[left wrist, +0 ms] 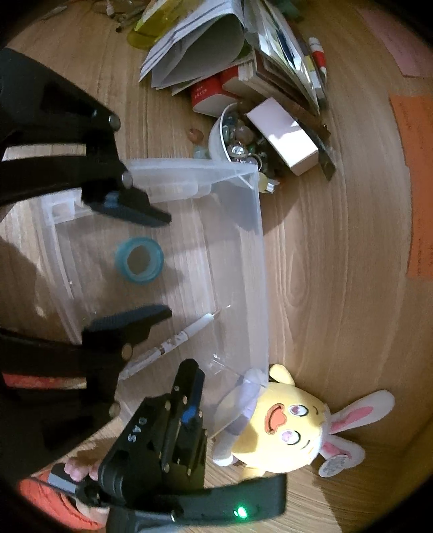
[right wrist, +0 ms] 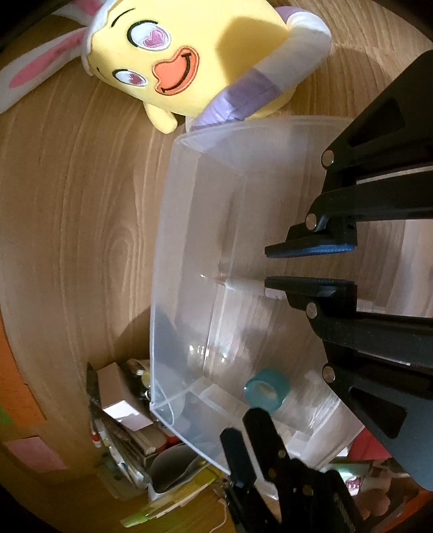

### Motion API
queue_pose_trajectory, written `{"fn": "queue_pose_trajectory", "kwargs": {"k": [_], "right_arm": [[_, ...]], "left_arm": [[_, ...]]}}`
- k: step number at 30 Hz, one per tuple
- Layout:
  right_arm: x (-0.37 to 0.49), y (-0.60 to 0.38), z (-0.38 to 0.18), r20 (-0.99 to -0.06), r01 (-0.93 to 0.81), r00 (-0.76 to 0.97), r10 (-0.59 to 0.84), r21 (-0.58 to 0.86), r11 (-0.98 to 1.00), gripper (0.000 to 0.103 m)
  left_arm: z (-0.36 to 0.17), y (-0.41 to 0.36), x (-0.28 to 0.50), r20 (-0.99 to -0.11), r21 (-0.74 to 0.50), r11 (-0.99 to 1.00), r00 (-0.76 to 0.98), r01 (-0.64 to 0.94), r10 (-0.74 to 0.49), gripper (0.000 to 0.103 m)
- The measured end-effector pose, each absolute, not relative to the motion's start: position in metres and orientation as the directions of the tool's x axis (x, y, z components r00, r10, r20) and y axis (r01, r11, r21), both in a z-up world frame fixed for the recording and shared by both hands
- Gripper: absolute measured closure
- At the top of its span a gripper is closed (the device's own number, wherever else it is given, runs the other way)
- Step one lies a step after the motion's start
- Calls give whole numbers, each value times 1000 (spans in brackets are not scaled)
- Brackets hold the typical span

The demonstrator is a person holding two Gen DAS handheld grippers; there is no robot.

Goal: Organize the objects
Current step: 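Carry the blue tape and white pen into the clear box and release both, then withdraw both tools from the box back toward the scattered items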

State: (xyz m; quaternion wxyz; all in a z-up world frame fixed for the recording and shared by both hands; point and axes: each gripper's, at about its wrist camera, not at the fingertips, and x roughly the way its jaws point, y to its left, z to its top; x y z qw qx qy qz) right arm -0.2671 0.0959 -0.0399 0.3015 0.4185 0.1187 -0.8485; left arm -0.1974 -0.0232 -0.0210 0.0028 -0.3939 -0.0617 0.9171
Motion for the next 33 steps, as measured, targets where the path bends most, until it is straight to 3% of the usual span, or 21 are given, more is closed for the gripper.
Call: {"fn": "queue_pose_trajectory", "kwargs": {"k": [12, 19, 28, 33], "right_arm": [[-262, 97, -38, -793, 609, -476, -381, 15, -793, 90], [-246, 106, -17, -755, 608, -526, -392, -12, -794, 67], [-217, 128, 15, -694, 599, -580, -427, -8, -801, 32], [-201, 142, 28, -666, 599, -587, -460, 25, -800, 27]], "left_arm": [[4, -25, -168, -660, -125, -991, -750, 43, 51, 25], [16, -26, -144, -632, -90, -995, -774, 42, 25, 13], [22, -27, -118, -610, -63, -997, -792, 43, 5, 7], [20, -29, -106, -616, -59, -997, -788, 44, 2, 6]]}}
